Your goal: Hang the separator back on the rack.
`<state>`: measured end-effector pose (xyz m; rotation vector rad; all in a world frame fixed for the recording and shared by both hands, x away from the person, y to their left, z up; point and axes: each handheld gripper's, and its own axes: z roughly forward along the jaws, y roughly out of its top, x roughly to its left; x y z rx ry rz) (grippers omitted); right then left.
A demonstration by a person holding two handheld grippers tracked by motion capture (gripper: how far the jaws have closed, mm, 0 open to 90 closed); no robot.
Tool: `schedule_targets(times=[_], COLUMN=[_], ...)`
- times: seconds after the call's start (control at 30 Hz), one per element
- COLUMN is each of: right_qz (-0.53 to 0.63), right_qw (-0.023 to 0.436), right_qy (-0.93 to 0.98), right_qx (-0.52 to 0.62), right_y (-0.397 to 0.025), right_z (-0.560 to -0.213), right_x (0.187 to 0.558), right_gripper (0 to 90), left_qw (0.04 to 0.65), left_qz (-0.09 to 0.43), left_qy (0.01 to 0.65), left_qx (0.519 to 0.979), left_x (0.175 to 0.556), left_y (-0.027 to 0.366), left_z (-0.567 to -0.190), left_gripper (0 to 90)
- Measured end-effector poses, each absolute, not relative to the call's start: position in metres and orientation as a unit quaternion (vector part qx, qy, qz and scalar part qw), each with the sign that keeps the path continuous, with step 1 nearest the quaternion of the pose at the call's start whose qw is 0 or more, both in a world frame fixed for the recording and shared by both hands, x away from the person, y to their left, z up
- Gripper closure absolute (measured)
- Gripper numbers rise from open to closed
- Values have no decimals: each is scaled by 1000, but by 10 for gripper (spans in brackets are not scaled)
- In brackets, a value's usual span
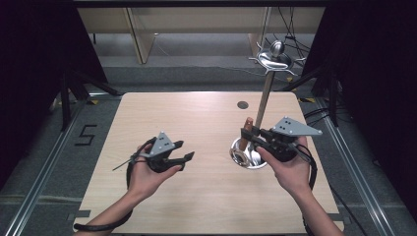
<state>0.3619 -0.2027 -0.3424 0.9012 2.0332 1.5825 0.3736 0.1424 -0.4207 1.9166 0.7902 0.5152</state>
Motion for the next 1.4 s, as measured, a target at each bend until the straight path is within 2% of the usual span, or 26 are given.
schedule_targets(times=[0.37,0.53,0.8,0.87,1.13,1.3,1.33,1.4], right_qz=[571,574,583,581,584,583,582,580], right_qw=[224,241,238,257,245,264,248,256], right_qy=[721,717,705,705,706,705,708,708], right_qx=[321,313,326,314,317,304,315,312], right_y=[-208,-211,-213,-215,-214,-216,-215,-216], right_z=[-326,-319,-307,-304,-294,-287,-286,-283], right_x=[364,366,367,370,369,370,368,368], right_gripper=[744,744,744,744,744,744,744,744], left_qw=[466,473,474,469,473,475,478,475], left_qz=[223,234,233,234,234,240,240,244], left_qy=[391,382,379,380,374,372,374,373], left_qx=[762,759,760,762,762,760,758,759], left_x=[349,345,345,345,345,344,344,344], left_y=[208,209,207,207,205,205,205,206], left_z=[-449,-447,-449,-450,-450,-449,-449,-448], left_gripper=[437,436,433,433,433,431,431,429])
